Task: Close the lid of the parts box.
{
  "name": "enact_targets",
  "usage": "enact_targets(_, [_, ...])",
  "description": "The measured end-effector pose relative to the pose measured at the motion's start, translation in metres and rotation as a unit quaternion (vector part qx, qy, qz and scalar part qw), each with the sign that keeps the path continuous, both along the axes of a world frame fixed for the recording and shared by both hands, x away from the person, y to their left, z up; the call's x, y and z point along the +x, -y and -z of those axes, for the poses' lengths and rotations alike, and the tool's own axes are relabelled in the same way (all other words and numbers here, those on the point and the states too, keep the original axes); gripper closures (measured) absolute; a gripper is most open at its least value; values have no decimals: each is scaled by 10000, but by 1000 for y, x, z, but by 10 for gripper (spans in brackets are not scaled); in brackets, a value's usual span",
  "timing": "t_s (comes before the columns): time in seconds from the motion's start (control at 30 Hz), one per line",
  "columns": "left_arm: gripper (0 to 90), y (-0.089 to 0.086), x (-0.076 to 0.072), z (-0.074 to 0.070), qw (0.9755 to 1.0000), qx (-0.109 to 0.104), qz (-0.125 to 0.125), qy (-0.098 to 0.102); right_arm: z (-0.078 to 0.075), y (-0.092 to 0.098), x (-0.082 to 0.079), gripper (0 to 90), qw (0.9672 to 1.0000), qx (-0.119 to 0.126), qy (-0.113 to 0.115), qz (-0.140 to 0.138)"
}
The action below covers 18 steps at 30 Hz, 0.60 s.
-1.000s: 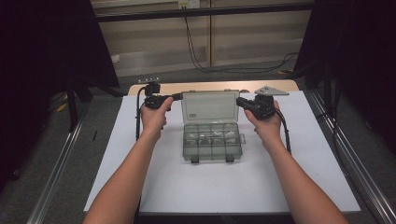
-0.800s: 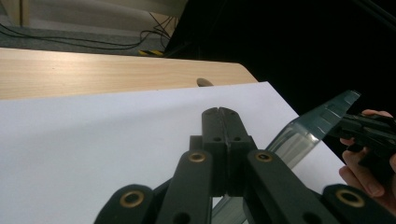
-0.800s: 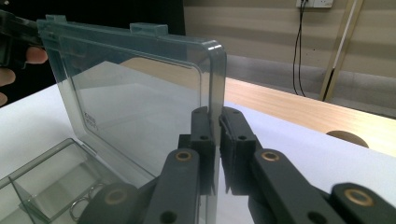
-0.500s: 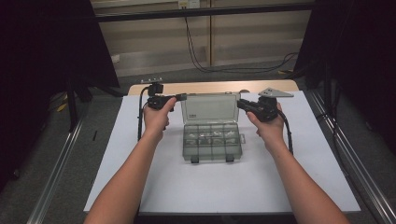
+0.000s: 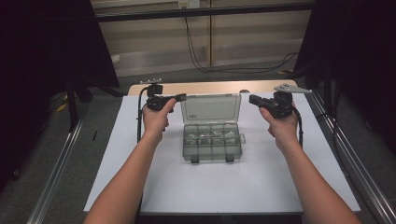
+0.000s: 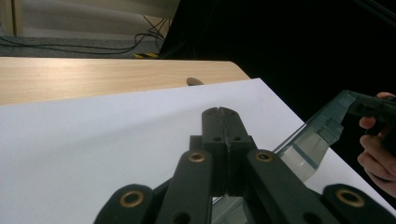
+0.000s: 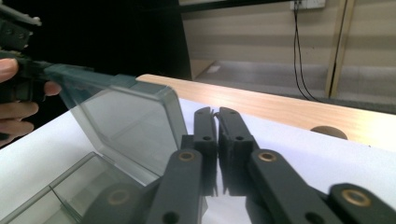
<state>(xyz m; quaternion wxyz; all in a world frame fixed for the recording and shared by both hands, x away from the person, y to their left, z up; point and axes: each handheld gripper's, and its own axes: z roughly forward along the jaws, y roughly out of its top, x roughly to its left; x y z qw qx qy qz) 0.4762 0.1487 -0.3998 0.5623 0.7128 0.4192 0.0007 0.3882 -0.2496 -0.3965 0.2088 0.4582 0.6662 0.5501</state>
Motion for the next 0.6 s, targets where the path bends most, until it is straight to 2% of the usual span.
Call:
enact_targets(0.03, [900, 1, -1, 0, 10000, -50, -13, -6, -1, -3, 1, 900, 10000, -59, -34, 22])
enact_targets(0.1, [900, 0, -3, -1, 10000, 46, 18, 65, -2, -8, 1, 900, 9999, -90, -69, 106])
enact_targets(0.3, [900, -2, -9, -2, 9999, 75, 33, 106, -3, -21, 2, 900, 9996, -126, -132, 235])
enact_targets(0.5, [900, -3, -16, -2, 9997, 146, 19, 182, -5, -24, 1, 900, 9997, 11, -178, 165])
enact_targets(0.6, [900, -5, -19, -3, 9997, 150, 23, 209, -6, -25, -1, 900, 9998, -24, -155, 90])
